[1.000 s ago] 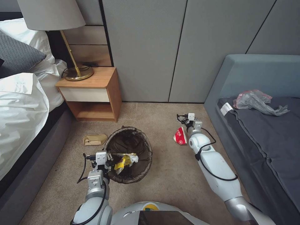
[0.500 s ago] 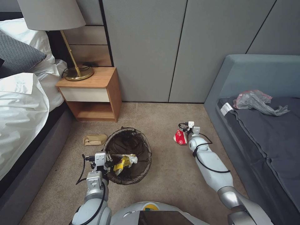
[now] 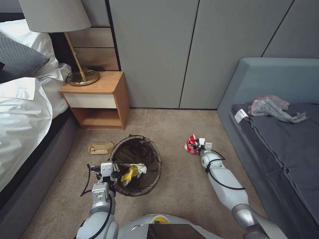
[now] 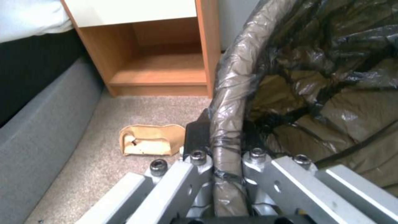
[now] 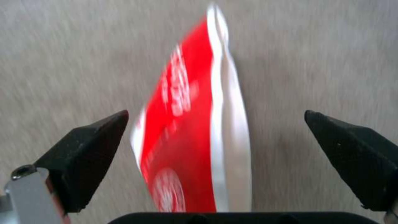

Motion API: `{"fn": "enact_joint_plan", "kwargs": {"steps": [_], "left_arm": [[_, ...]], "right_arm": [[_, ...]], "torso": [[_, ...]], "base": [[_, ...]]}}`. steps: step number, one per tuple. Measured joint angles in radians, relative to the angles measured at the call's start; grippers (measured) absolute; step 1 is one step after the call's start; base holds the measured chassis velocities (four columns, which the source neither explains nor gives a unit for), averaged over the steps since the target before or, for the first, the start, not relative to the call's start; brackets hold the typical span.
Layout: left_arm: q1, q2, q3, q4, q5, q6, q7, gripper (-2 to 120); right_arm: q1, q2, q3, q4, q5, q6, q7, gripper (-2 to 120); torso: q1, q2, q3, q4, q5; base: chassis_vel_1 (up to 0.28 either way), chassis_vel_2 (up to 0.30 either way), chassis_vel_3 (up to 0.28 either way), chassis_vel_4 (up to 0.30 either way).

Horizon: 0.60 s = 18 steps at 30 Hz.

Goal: Pick up the trash bin, then pick up the garbage from the floor and place it into the trash bin.

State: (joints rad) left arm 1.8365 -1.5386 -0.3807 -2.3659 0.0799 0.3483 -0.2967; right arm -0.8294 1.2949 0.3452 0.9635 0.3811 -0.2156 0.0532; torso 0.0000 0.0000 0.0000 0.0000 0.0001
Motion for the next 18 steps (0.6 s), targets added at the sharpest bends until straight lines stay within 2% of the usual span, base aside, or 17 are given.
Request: {"fn": "enact_joint_plan", "kwargs": {"steps": [3, 5, 11, 13, 14, 17, 18], "left_arm": [[0.0, 0.001, 0.0, -0.001, 0.0, 0.0, 0.0, 0], [-0.002, 0.001, 0.0, -0.001, 0.0, 0.0, 0.0, 0], [-0.006, 0.001, 0.005, 0.002, 0.0, -0.001, 0.0, 0], [-0.009, 0.001, 0.008, 0.004, 0.0, 0.0, 0.0, 0], [-0.009, 0.001, 0.008, 0.004, 0.0, 0.0, 0.0, 0], [-0.013, 0.003, 0.008, 0.005, 0.0, 0.0, 0.0, 0], [-0.013, 0.003, 0.008, 0.005, 0.0, 0.0, 0.0, 0]], "right_arm": [[-0.009, 0.002, 0.006, -0.015, -0.006, 0.016, -0.007, 92], [-0.024, 0.0, 0.011, -0.016, -0.014, 0.033, -0.017, 81], [-0.034, -0.005, 0.014, 0.0, -0.012, 0.038, -0.017, 67], [-0.043, -0.008, 0.014, 0.023, 0.006, 0.038, -0.016, 52], [-0.043, -0.008, 0.014, 0.023, 0.006, 0.038, -0.016, 52], [-0.058, -0.01, 0.01, 0.059, 0.018, 0.035, -0.008, 38], [-0.058, -0.01, 0.01, 0.059, 0.018, 0.035, -0.008, 38]], "torso": [[0.0, 0.0, 0.0, -0.0001, 0.0], [0.0, 0.0, 0.0, -0.0001, 0.0], [0.0, 0.0, 0.0, -0.0001, -0.0001], [0.0, 0.0, 0.0, -0.0001, -0.0001], [0.0, 0.0, 0.0, -0.0001, -0.0001], [0.0, 0.0, 0.0, -0.0001, -0.0001], [0.0, 0.0, 0.0, -0.0001, -0.0001]], "base": [[0.0, 0.0, 0.0, 0.0], [0.0, 0.0, 0.0, 0.0], [0.0, 0.0, 0.0, 0.0], [0.0, 0.0, 0.0, 0.0], [0.0, 0.0, 0.0, 0.0], [0.0, 0.0, 0.0, 0.0], [0.0, 0.0, 0.0, 0.0]]}}
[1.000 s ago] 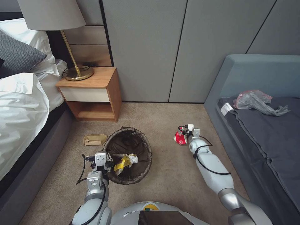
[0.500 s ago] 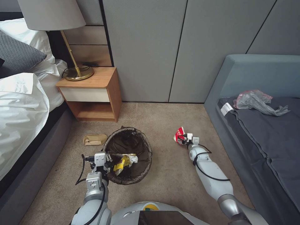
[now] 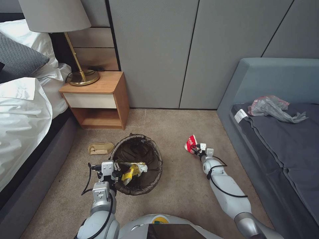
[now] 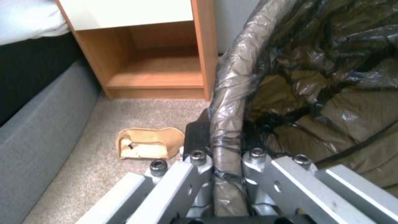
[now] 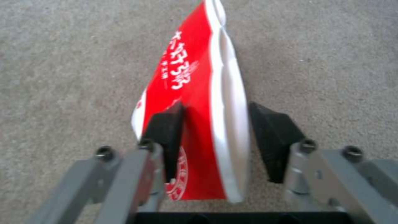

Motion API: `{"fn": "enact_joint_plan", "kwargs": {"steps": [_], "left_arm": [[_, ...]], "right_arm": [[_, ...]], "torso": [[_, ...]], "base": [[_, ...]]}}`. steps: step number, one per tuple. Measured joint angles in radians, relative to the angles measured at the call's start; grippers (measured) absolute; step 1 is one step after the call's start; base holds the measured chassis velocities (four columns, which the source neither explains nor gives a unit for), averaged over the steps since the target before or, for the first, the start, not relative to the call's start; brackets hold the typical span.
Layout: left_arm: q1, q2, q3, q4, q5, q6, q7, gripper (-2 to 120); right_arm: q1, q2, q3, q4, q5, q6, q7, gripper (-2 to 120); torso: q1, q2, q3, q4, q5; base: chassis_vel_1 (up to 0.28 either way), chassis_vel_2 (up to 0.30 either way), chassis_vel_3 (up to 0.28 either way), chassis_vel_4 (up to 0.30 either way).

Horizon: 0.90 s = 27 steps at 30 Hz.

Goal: Pick up the trash bin, then pick up the garbage from the floor and place it into the trash bin.

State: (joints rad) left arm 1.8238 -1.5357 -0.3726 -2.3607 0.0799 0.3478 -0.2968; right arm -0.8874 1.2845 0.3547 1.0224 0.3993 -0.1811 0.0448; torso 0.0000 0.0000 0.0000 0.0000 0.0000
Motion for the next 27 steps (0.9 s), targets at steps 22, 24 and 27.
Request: {"fn": "enact_joint_plan", "kwargs": {"steps": [22, 24, 27], "left_arm": [[-0.008, 0.0, 0.003, 0.004, -0.001, 0.002, 0.001, 0], [-0.008, 0.001, 0.003, 0.004, -0.002, 0.002, 0.001, 0], [-0.007, 0.002, 0.003, 0.003, -0.002, 0.002, 0.001, 0]], "right_arm": [[-0.004, 0.0, -0.006, 0.025, -0.008, 0.015, 0.0, 0], [-0.005, 0.001, -0.006, 0.026, -0.011, 0.023, 0.001, 0], [-0.011, 0.002, -0.006, 0.047, -0.011, 0.044, 0.002, 0]], "torso": [[0.0, 0.0, 0.0, 0.0, 0.0], [0.0, 0.0, 0.0, 0.0, 0.0], [0.0, 0.0, 0.0, 0.0, 0.0]], "base": [[0.0, 0.0, 0.0, 0.0], [0.0, 0.0, 0.0, 0.0], [0.0, 0.0, 0.0, 0.0]]}}
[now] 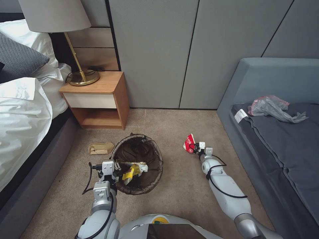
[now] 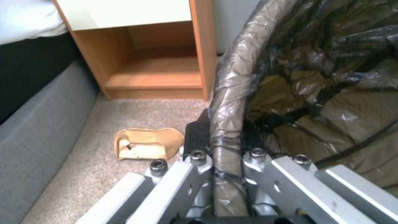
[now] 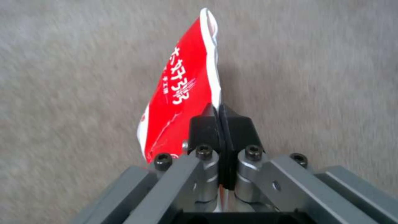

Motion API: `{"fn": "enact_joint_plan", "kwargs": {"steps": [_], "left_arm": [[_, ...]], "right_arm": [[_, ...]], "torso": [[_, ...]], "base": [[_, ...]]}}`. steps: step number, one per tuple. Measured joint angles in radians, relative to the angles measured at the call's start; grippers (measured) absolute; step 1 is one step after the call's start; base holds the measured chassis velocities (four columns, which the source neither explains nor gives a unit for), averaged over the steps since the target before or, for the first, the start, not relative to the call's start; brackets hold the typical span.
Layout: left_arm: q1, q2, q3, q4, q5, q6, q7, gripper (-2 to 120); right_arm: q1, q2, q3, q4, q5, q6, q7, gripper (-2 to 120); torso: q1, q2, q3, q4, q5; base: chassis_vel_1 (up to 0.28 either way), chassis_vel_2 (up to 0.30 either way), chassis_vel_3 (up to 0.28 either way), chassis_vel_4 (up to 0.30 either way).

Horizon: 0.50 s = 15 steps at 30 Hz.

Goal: Pick up the trash bin, then pick up the garbage from the floor and place it into the trash bin.

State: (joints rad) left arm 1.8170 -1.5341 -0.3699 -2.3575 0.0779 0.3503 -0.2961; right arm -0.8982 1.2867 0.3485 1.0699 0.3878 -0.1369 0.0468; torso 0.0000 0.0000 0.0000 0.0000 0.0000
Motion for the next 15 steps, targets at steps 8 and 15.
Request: {"fn": "enact_joint_plan", "kwargs": {"steps": [8, 15], "left_arm": [[-0.002, 0.004, 0.001, 0.008, -0.003, 0.0, 0.0, 0], [-0.01, 0.018, 0.005, 0.025, -0.02, 0.007, 0.0, 0]], "right_arm": [[-0.081, -0.019, 0.006, 0.309, 0.014, 0.151, -0.023, 0], [-0.169, -0.044, 0.003, 0.631, 0.095, 0.34, -0.261, 0]], "torso": [[0.0, 0.0, 0.0, 0.0002, -0.0003], [0.0, 0.0, 0.0, 0.0002, -0.0002]], "base": [[0.0, 0.0, 0.0, 0.0], [0.0, 0.0, 0.0, 0.0]]}}
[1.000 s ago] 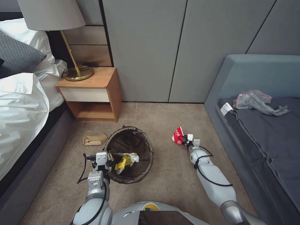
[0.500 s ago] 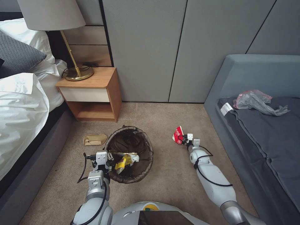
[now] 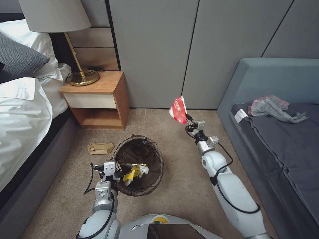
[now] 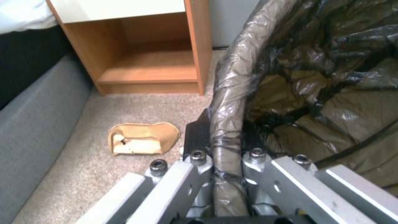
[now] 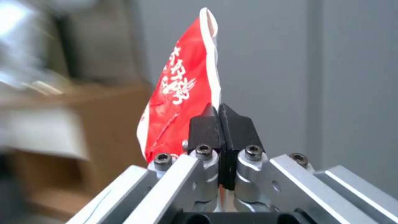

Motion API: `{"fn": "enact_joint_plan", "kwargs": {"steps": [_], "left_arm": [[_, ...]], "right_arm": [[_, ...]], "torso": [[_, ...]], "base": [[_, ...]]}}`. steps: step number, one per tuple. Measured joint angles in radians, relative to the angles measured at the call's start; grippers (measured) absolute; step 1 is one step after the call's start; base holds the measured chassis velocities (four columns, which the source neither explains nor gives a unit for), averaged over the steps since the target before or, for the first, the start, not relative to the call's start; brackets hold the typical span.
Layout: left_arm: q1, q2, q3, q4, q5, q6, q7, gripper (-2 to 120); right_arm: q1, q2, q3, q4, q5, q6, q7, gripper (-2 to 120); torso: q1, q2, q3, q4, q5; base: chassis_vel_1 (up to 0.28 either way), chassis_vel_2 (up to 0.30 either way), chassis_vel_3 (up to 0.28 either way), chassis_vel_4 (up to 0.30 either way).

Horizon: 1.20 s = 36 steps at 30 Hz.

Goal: Pick up the trash bin, then pick up the garbage from the floor and place it into the trash bin.

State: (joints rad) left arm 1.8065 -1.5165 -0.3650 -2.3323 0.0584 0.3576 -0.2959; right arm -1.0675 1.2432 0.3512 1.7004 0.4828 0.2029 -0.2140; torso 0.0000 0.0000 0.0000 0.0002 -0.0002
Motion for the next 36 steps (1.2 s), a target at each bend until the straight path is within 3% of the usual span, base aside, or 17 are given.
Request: {"fn": "enact_joint_plan", "kwargs": {"steps": [1, 4, 6, 8, 13, 20, 36], "left_arm": [[0.0, 0.0, 0.0, 0.0, 0.0, 0.0, 0.0, 0], [-0.003, 0.005, 0.005, 0.008, -0.01, 0.004, 0.001, 0], [-0.003, 0.006, 0.006, 0.009, -0.011, 0.004, 0.001, 0], [-0.003, 0.007, 0.012, 0.011, -0.015, 0.005, 0.002, 0], [-0.004, 0.006, 0.018, 0.012, -0.016, 0.006, 0.003, 0], [-0.005, 0.004, 0.018, 0.011, -0.016, 0.006, 0.003, 0], [-0.022, 0.005, 0.016, 0.001, -0.032, 0.013, 0.003, 0]], "right_arm": [[0.0, 0.0, 0.0, 0.0, 0.0, 0.0, 0.0, 0], [-0.049, -0.019, -0.014, 0.155, 0.076, 0.063, -0.169, 0], [-0.057, -0.023, -0.017, 0.177, 0.088, 0.068, -0.196, 0], [-0.091, -0.051, -0.035, 0.258, 0.126, 0.073, -0.301, 0], [-0.166, -0.125, -0.094, 0.316, 0.109, 0.08, -0.395, 0], [-0.248, -0.172, -0.137, 0.274, 0.049, 0.122, -0.441, 0], [-0.315, -0.154, -0.138, 0.154, 0.003, 0.178, -0.462, 0]], "torso": [[0.0, 0.0, 0.0, 0.0, 0.0], [0.0, 0.0, 0.0, -0.0002, 0.0], [0.0, 0.0, 0.0, -0.0003, 0.0], [0.0, 0.0, 0.0, -0.0001, 0.0], [0.0, 0.0, 0.0, -0.0003, 0.0], [0.0, 0.0, 0.0, -0.0003, 0.0002], [0.0, 0.0, 0.0, -0.0002, 0.0001]], "base": [[0.0, 0.0, 0.0, 0.0], [0.0, 0.0, 0.0, 0.0], [0.0, 0.0, 0.0, 0.0], [0.0, 0.0, 0.0, 0.0], [0.0, 0.0, 0.0, 0.0], [0.0, 0.0, 0.0, 0.0], [0.0, 0.0, 0.0, 0.0]]}}
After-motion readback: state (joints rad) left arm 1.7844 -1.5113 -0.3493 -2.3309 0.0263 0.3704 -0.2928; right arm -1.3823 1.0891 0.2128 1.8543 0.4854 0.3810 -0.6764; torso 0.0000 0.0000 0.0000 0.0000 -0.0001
